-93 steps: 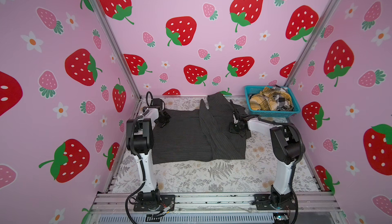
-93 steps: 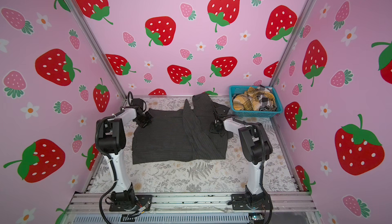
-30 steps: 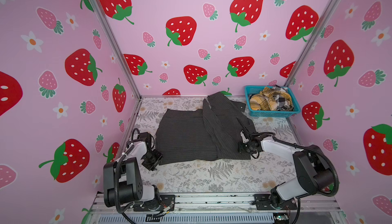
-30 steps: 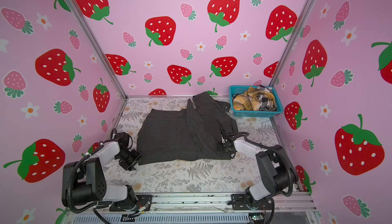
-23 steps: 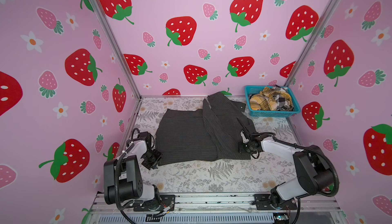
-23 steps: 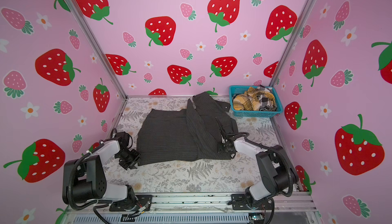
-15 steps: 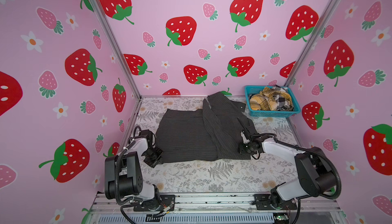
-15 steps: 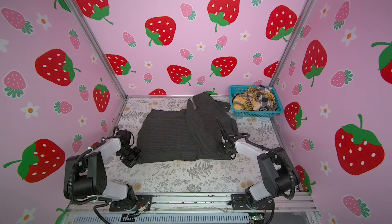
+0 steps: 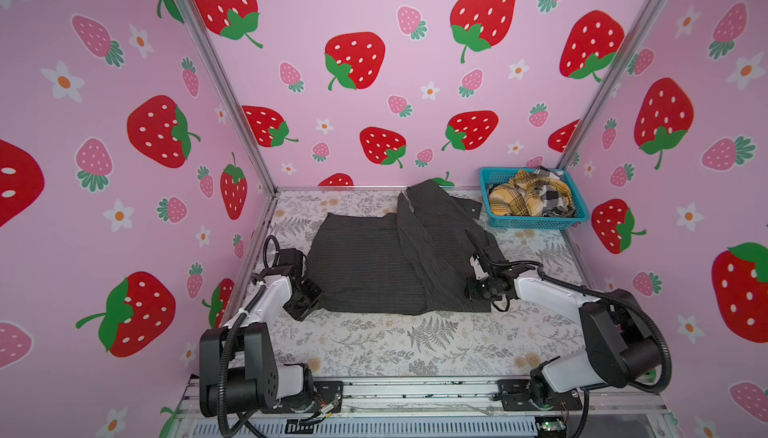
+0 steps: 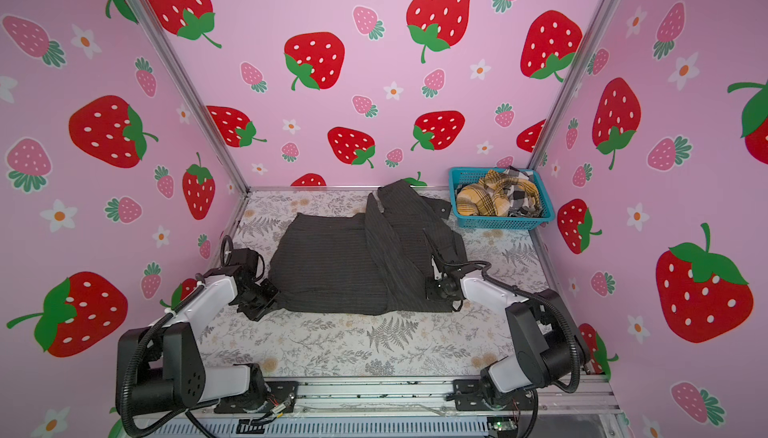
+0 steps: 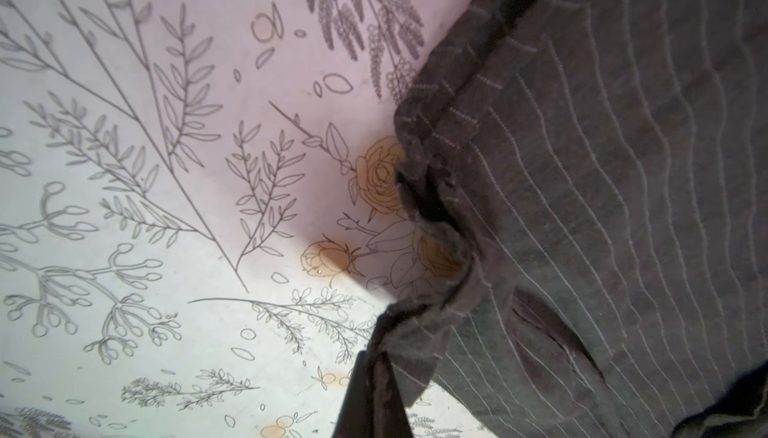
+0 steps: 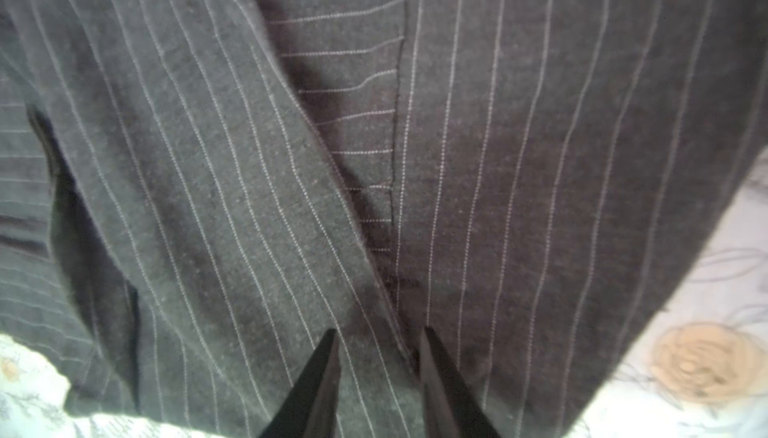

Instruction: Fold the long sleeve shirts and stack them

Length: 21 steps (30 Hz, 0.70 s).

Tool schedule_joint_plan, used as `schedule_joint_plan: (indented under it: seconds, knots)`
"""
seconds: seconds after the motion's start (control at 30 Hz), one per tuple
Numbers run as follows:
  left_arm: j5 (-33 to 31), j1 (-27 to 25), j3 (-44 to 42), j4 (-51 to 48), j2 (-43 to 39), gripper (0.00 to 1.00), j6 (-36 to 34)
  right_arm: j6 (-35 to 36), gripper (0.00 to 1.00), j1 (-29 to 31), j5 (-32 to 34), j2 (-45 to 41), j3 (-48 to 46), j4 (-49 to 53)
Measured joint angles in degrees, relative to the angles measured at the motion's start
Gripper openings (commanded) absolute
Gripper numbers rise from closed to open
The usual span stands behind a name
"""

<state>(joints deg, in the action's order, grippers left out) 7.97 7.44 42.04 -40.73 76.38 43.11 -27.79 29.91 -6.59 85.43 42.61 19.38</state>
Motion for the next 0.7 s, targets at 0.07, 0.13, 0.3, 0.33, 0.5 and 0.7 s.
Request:
schedule_joint_plan:
  seconds: [0.07, 0.13, 0.3, 0.33, 0.5, 0.7]
  knots:
    - [0.0, 0.0, 0.0, -0.2, 0.0, 0.0, 0.0, 0.0, 0.0, 0.0, -0.1, 0.4, 0.0, -0.1]
    - [0.0, 0.0, 0.0, -0.3, 0.0, 0.0, 0.0, -0.3, 0.0, 0.0, -0.1, 0.2, 0.0, 0.0]
    - [-0.6, 0.0, 0.0, -1.5, -0.6, 0.0, 0.3, -0.7, 0.0, 0.0, 0.6, -7.0, 0.0, 2.4]
    - [-0.9, 0.0, 0.0, -1.9, -1.0, 0.0, 0.3, -0.8, 0.0, 0.0, 0.8, -9.3, 0.0, 2.8]
    - [-1.5, -0.1, 0.9, -4.0, -3.6, 0.0, 0.5, -1.1, 0.0, -0.7, 1.4, -17.1, 1.2, 4.2]
    - [-1.6, -0.1, 9.5, -6.9, -3.5, 0.0, 0.5, -1.2, 0.0, -3.6, 1.2, -14.5, 4.8, 4.8]
